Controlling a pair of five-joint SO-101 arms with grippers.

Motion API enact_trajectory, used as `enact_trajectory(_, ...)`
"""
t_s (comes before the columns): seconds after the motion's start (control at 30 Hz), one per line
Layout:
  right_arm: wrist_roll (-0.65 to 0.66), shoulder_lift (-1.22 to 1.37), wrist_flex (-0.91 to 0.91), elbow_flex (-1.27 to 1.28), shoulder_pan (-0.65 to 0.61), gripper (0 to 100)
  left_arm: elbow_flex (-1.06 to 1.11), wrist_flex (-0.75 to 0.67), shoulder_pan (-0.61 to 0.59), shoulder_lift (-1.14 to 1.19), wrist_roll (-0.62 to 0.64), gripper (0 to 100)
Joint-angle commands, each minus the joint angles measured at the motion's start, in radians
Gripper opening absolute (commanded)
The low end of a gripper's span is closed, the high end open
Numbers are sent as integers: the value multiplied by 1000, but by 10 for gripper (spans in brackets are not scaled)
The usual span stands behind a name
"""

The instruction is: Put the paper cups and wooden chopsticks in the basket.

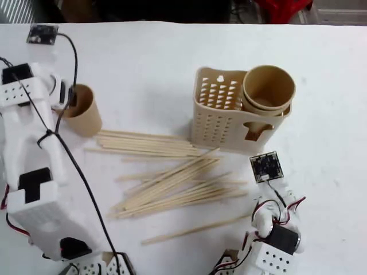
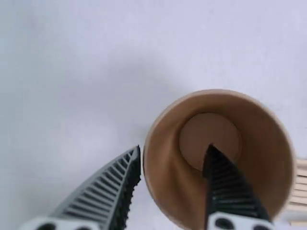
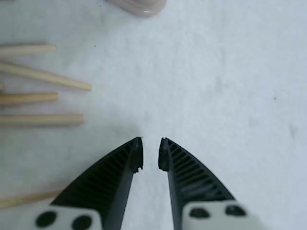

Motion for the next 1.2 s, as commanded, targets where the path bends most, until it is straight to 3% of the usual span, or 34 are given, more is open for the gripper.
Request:
enact_trajectory(0.0, 5, -16, 5, 9, -1, 67, 110, -118, -15, -7, -15, 218)
enact_trajectory(0.17, 5, -16, 5, 9, -1, 67, 175, -166, -10, -7, -11, 205)
enact_trajectory(0.33, 5, -16, 5, 9, -1, 67, 149, -163, -2, -16, -8, 26)
enact_trajectory(0.4, 5, -16, 5, 9, -1, 67, 107, -150, 7, -16, -8, 28)
enact_trajectory(0.5, 5, -16, 5, 9, -1, 67, 3, -83, 36, -16, -6, 22)
enact_trajectory(0.63, 5, -16, 5, 9, -2, 67, -232, 120, 125, -16, 40, 23)
enact_trajectory(0.77, 5, -16, 5, 9, -2, 67, -571, 341, 282, -15, 114, 23)
enact_trajectory(0.9, 5, -16, 5, 9, -2, 67, -919, 493, 524, -12, 170, 23)
enact_trajectory(1.03, 5, -16, 5, 9, -4, 67, -1103, 488, 800, -16, 183, 23)
enact_trajectory(1.17, 5, -16, 5, 9, -4, 67, -1174, 404, 998, -12, 183, 23)
